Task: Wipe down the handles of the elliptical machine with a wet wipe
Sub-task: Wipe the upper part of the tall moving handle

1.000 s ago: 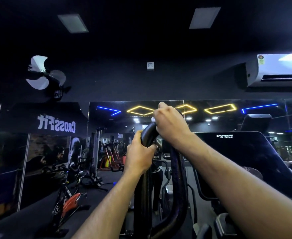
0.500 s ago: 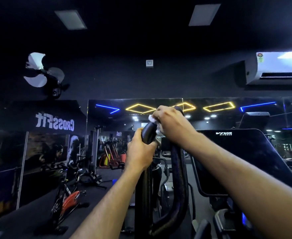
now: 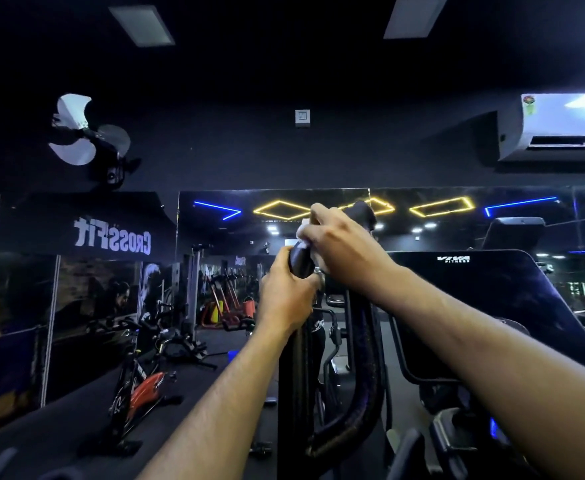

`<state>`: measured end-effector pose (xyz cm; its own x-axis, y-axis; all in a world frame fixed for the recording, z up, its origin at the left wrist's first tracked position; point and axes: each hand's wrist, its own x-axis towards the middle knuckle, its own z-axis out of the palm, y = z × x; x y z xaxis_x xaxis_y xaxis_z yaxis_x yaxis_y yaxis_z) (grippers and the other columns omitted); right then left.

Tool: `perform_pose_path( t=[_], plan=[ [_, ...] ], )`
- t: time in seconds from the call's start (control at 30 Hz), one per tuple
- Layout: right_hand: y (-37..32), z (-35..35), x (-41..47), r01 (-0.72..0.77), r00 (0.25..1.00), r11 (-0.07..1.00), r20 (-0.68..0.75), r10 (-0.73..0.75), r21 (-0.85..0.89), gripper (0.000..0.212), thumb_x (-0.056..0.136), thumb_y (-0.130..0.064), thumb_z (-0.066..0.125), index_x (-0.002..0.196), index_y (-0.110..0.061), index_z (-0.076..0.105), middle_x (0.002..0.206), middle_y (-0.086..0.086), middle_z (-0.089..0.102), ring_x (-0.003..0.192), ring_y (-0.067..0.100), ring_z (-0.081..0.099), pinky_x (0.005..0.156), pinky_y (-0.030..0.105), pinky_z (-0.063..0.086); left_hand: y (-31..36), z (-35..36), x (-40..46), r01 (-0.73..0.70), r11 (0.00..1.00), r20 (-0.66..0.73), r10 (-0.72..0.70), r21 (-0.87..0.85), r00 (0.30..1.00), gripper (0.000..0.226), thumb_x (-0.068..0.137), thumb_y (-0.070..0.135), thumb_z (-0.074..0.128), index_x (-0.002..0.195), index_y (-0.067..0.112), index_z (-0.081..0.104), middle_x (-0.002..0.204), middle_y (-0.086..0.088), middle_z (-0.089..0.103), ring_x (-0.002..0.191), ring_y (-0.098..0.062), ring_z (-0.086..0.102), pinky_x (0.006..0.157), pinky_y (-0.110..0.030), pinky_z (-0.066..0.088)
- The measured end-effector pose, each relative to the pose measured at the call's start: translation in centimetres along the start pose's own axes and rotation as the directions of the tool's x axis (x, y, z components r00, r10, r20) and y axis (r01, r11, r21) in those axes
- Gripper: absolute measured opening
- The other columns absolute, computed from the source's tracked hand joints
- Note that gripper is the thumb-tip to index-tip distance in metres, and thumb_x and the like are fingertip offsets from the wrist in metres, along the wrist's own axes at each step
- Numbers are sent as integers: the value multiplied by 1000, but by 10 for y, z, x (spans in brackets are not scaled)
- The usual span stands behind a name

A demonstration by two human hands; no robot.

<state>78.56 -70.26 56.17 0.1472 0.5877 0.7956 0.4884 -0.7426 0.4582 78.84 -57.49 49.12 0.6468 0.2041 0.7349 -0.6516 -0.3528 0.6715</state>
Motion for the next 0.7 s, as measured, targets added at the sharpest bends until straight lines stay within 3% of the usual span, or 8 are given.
perform_pose_path(
  t=[0.1, 0.17, 0.27, 0.37, 0.47, 0.57, 0.63, 0.7],
  plan=[
    [15, -8, -9, 41, 999, 999, -4, -41, -16, 17, 82, -5, 72, 98, -9, 67, 99, 9, 53, 74, 15, 45, 64, 28, 45, 0, 0, 0, -12, 1000, 16, 12, 12, 1000, 29, 90, 14, 68, 112, 30, 58, 93, -7, 70, 70, -19, 67, 53, -26, 52],
    [15, -10, -1, -50, 999, 998, -16, 49, -38, 8, 84, -6, 72, 91, -7, 68, 97, 10, 53, 67, 18, 48, 60, 29, 36, 0, 0, 0, -22, 1000, 8, 22, 2, 1000, 26, 90, 18, 69, 110, 32, 58, 94, -8, 71, 75, -25, 71, 53, -25, 51],
    [-5, -7, 15, -153, 988, 986, 15, 154, -67, 11, 94, -9, 60, 102, -8, 68, 108, 9, 51, 86, 27, 62, 68, 33, 43, -2, 1, -1, -15, 999, -6, 15, -49, 1000, 21, 89, 24, 74, 105, 30, 62, 93, -4, 73, 82, -28, 73, 62, -33, 55],
    [-13, -7, 13, -33, 994, 996, 102, 41, -79, 19, 94, -8, 57, 112, -8, 66, 116, 9, 50, 92, 24, 60, 76, 30, 46, -2, -1, -3, 6, 995, 17, -5, -96, 1000, 20, 87, 25, 77, 102, 28, 64, 91, -1, 74, 79, -21, 73, 68, -39, 59],
    [-2, -15, -3, 73, 991, 997, 113, -68, -38, 16, 86, -3, 67, 102, -7, 67, 106, 9, 53, 80, 19, 58, 68, 31, 49, -2, -3, -5, 21, 993, 44, -16, -115, 999, 25, 87, 17, 77, 106, 24, 63, 90, 0, 71, 66, -5, 65, 56, -21, 50],
    [8, -17, -2, -40, 998, 998, 48, 43, -54, 10, 82, -1, 73, 89, -3, 67, 99, 13, 56, 71, 27, 62, 62, 29, 38, -3, -4, -2, 45, 995, 62, -39, -94, 997, 35, 86, 13, 76, 115, 24, 60, 98, -2, 68, 72, -11, 63, 62, -23, 48],
    [3, -14, 13, -163, 987, 985, 6, 163, -61, 6, 91, -6, 64, 95, -4, 68, 105, 12, 56, 81, 30, 64, 66, 33, 42, -3, -4, -2, 43, 992, 75, -34, -122, 997, 36, 87, 17, 77, 119, 25, 61, 100, -2, 69, 78, -14, 64, 66, -26, 48],
    [-10, -11, 24, -162, 985, 984, 49, 166, -75, 13, 94, -7, 59, 102, -6, 70, 109, 9, 55, 89, 26, 64, 72, 32, 46, -5, -4, -3, 35, 987, 71, -24, -156, 997, 31, 88, 22, 77, 116, 26, 63, 99, 0, 71, 80, -13, 65, 67, -27, 49]
  ],
)
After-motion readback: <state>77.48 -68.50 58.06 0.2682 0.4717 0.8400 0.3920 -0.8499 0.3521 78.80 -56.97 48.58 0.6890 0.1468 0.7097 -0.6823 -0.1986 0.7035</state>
